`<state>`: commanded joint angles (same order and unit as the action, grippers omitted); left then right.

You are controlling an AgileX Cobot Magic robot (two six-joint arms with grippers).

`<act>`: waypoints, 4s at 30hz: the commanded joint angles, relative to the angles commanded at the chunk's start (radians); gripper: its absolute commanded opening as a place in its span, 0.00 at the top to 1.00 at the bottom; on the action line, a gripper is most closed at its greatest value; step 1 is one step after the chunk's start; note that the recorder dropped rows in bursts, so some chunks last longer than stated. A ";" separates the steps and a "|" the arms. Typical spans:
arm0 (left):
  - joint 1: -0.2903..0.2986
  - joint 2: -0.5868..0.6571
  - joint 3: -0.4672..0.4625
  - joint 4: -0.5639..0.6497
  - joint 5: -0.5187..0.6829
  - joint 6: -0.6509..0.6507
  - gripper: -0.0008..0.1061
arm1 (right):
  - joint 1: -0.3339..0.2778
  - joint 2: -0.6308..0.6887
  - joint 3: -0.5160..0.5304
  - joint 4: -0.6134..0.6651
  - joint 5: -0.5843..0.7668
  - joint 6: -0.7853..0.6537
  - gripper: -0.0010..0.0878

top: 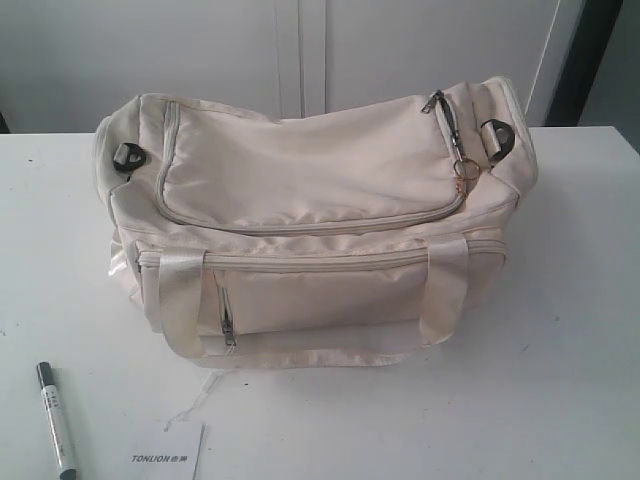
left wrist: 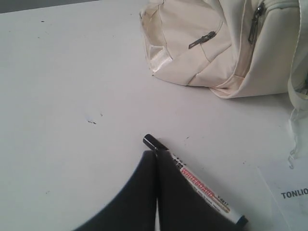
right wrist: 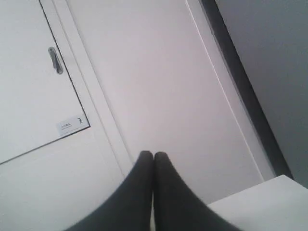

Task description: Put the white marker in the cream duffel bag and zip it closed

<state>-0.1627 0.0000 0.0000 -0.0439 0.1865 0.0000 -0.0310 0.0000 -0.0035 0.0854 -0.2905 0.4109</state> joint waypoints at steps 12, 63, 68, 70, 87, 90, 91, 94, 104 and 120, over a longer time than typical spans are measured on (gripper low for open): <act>0.000 0.000 0.000 0.000 -0.032 -0.007 0.99 | 0.000 0.204 -0.231 0.000 0.024 -0.170 0.99; 0.000 0.000 0.000 -0.004 -0.071 -0.170 0.99 | 0.000 1.452 -1.344 0.238 1.056 -0.728 0.96; 0.000 0.000 0.000 -0.004 -0.071 -0.241 0.99 | 0.000 1.543 -1.432 0.279 1.099 -0.730 0.68; 0.000 0.000 0.000 -0.004 -0.071 -0.241 0.99 | 0.000 1.575 -1.459 0.297 1.100 -0.742 0.54; 0.000 0.000 0.000 -0.004 -0.073 -0.375 0.99 | 0.000 1.897 -1.695 0.334 1.089 -0.750 0.37; 0.000 0.000 0.000 -0.004 -0.073 -0.379 0.99 | 0.000 1.935 -1.723 0.350 1.078 -0.750 0.37; 0.000 0.000 0.000 -0.004 -0.073 -0.390 0.99 | 0.000 1.946 -1.728 0.369 1.068 -0.750 0.37; 0.000 0.000 0.000 -0.004 -0.073 -0.392 0.99 | 0.000 1.978 -1.742 0.377 1.067 -0.750 0.41; 0.000 0.000 0.000 -0.008 -0.073 -0.428 0.99 | 0.000 2.005 -1.742 0.504 1.081 -0.829 0.99; 0.000 0.000 0.000 -0.019 -0.090 -0.533 0.99 | 0.000 2.007 -1.741 0.506 1.093 -0.827 0.99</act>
<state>-0.1627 0.0000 0.0000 -0.0630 0.0968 -0.5330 -0.0310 2.0070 -1.7440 0.5914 0.8026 -0.4161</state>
